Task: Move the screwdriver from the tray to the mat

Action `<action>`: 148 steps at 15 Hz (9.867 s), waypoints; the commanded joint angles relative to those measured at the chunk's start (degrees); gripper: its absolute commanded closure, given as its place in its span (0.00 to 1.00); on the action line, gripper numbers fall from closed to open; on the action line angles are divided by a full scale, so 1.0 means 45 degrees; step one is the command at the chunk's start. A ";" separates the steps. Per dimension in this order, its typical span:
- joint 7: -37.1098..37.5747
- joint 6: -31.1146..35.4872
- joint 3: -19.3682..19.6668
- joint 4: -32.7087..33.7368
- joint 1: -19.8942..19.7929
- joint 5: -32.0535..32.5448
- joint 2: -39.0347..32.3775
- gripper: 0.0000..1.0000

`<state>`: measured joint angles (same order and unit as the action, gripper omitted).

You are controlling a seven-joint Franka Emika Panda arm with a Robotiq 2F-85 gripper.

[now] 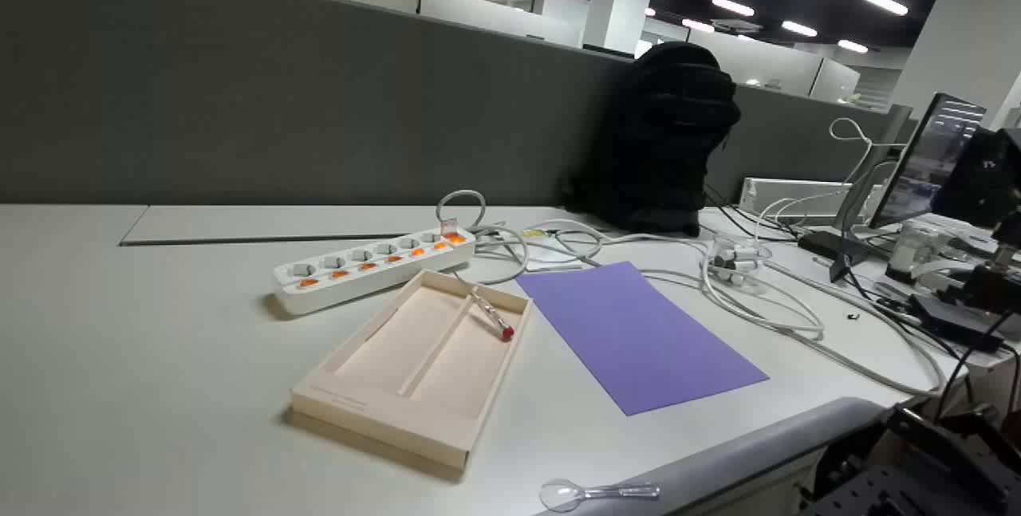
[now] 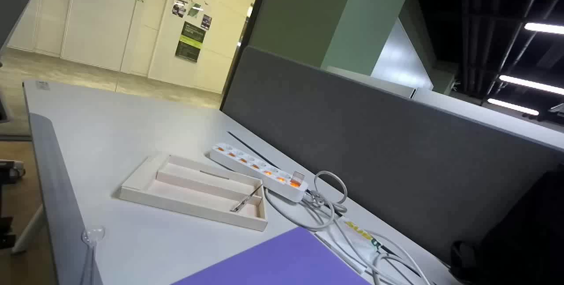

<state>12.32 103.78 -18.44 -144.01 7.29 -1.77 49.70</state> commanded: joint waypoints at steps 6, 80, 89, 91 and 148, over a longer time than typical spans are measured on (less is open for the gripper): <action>0.0121 -0.0003 0.0128 0.0036 0.0183 0.0126 -0.0044 0.00; -0.5266 0.9236 0.3375 0.3346 0.0230 0.4938 -1.5914 0.00; -0.4119 0.9619 0.3747 0.3921 0.0562 0.4962 -1.7121 0.00; -0.3812 0.9714 0.3929 0.4208 0.0743 0.5059 -1.7429 0.00; -0.7079 0.8697 0.3042 0.4022 -0.5164 -0.4777 -1.7723 0.96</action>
<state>-18.81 144.21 -3.38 -128.83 -13.99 -20.36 -27.73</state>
